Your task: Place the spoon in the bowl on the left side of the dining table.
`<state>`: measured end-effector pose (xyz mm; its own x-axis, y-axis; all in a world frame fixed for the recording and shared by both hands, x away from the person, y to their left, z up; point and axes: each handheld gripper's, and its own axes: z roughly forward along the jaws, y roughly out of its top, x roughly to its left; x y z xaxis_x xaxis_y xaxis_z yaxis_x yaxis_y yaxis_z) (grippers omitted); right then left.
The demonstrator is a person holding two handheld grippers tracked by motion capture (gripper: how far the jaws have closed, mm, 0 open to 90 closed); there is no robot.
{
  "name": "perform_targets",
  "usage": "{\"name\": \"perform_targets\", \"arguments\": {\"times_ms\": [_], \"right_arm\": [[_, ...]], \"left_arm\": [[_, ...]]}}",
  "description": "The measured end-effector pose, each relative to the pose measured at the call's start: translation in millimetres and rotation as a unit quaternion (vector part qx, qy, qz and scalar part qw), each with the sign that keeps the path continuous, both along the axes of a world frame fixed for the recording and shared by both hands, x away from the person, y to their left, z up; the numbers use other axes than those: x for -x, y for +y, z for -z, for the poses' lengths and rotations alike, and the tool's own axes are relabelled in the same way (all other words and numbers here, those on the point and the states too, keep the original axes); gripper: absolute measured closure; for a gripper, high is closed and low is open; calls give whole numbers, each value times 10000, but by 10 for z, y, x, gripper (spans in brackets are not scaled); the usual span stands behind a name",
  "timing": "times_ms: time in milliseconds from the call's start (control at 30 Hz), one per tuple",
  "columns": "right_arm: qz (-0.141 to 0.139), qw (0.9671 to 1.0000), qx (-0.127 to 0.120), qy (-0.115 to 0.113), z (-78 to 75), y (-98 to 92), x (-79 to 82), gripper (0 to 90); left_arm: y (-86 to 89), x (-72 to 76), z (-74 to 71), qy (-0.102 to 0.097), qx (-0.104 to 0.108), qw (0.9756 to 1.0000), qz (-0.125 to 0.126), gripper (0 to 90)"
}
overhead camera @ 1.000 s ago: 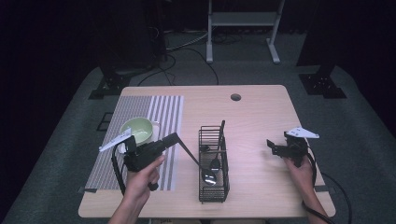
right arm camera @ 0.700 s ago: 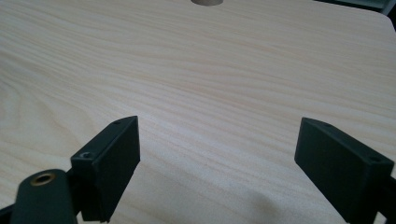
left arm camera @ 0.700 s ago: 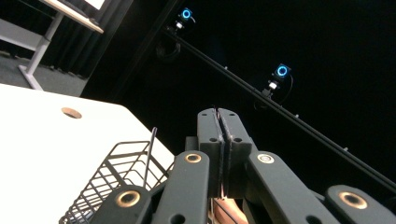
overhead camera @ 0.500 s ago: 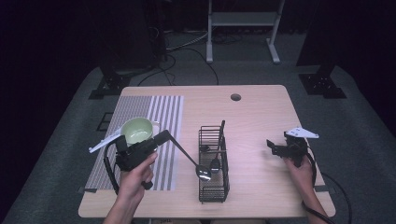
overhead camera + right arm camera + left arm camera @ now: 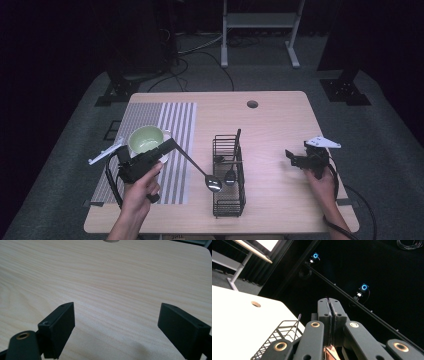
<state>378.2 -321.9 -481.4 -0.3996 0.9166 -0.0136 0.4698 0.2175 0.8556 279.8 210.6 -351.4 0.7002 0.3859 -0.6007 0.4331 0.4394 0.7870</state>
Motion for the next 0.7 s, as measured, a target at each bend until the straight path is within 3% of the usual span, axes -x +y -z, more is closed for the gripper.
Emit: {"name": "perform_targets", "arguments": {"times_ms": [433, 700], "right_arm": [[1, 10000, 12, -4, 1, 1, -1, 131], [7, 10000, 11, -3, 0, 2, 0, 131]], "left_arm": [[128, -15, 0, 23, -5, 9997, -253, 891], [224, -54, 37, 135, 46, 9989, -448, 890]]}}
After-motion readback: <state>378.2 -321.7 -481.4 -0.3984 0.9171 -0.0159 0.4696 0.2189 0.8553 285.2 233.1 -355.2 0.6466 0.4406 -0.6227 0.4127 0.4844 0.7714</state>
